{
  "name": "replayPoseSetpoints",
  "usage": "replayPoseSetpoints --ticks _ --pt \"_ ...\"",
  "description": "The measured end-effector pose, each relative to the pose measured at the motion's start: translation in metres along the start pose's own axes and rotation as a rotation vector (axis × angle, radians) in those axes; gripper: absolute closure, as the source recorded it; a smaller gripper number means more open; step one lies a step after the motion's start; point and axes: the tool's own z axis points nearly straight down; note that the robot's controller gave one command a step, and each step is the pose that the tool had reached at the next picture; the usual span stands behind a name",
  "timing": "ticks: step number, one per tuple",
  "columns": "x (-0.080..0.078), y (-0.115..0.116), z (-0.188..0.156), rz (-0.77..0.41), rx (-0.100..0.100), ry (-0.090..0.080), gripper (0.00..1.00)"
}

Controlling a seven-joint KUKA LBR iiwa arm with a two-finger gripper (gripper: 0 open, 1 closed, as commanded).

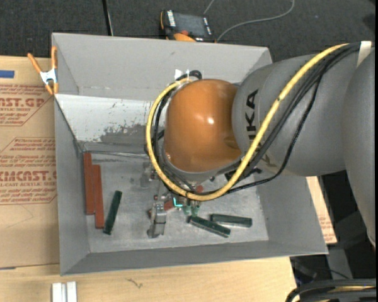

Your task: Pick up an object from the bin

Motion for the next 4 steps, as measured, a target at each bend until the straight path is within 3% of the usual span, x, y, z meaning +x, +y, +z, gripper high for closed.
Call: replayPoseSetpoints --ticks 1,2,3,4 --pt "-0.030 0.000 0.130 -0.481 0.000 -0.011 0.00" --pt "-0.053 0.084 0.128 -0.550 -0.001 -0.013 0.00" --pt "-0.051 0.079 0.128 -0.548 0.005 0.003 1.00" --pt "-0.046 0.074 -0.032 -0.543 0.000 -0.018 1.00"
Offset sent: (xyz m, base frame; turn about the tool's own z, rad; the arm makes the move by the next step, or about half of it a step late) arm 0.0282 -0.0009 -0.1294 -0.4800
